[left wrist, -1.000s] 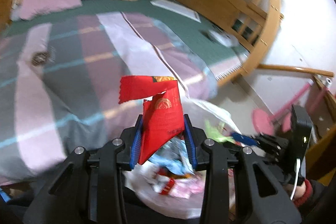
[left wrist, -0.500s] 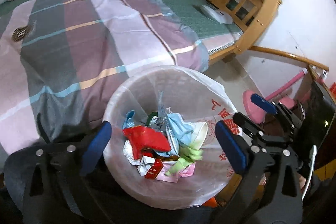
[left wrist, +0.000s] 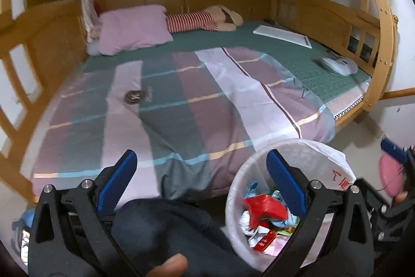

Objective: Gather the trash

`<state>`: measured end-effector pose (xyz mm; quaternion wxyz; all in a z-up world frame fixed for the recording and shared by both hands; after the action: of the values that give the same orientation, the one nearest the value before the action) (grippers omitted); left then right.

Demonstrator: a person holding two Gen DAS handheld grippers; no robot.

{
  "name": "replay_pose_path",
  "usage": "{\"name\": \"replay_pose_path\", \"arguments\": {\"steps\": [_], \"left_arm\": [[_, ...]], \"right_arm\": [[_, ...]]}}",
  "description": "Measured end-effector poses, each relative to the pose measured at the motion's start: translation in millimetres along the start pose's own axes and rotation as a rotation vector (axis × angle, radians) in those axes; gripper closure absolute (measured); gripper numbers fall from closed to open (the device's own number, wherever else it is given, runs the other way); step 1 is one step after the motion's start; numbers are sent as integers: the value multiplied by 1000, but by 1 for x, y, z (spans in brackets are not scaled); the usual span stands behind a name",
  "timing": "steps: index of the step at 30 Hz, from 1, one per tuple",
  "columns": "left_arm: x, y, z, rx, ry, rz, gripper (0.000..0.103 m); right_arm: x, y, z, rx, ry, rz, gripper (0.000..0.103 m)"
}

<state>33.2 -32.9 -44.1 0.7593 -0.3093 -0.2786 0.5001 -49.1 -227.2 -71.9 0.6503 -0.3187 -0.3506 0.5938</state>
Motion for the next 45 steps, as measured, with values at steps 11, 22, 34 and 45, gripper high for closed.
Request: {"name": "replay_pose_path", "arguments": {"steps": [11,22,34,45], "left_arm": [[-1,6,23,-16,-13,-10,3],[-6,7,22,-9,-6,-13,3],[-10,9,23,-6,6,-18,3],[-11,9,23,-5,7,-18,3]], "right_arm": [[8,-6,-4,39,-1,-40,3],[5,-3,-6,45,14,-42,3],[1,-1,-10,55,26,-49,3],[2,0,-11,63,24,-54,3]]}}
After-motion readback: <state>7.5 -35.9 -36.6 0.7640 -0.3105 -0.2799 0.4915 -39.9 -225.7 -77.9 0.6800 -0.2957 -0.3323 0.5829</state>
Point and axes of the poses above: each gripper's, at about its wrist camera, not at the fingertips, and z roughly against the way its jaws point, x to its left, y to its underside, the point moved 6 cm from there along -z, roughly the way its jaws point, and after that the axes turned 6 degrees about -z, right-handed, at the moved point
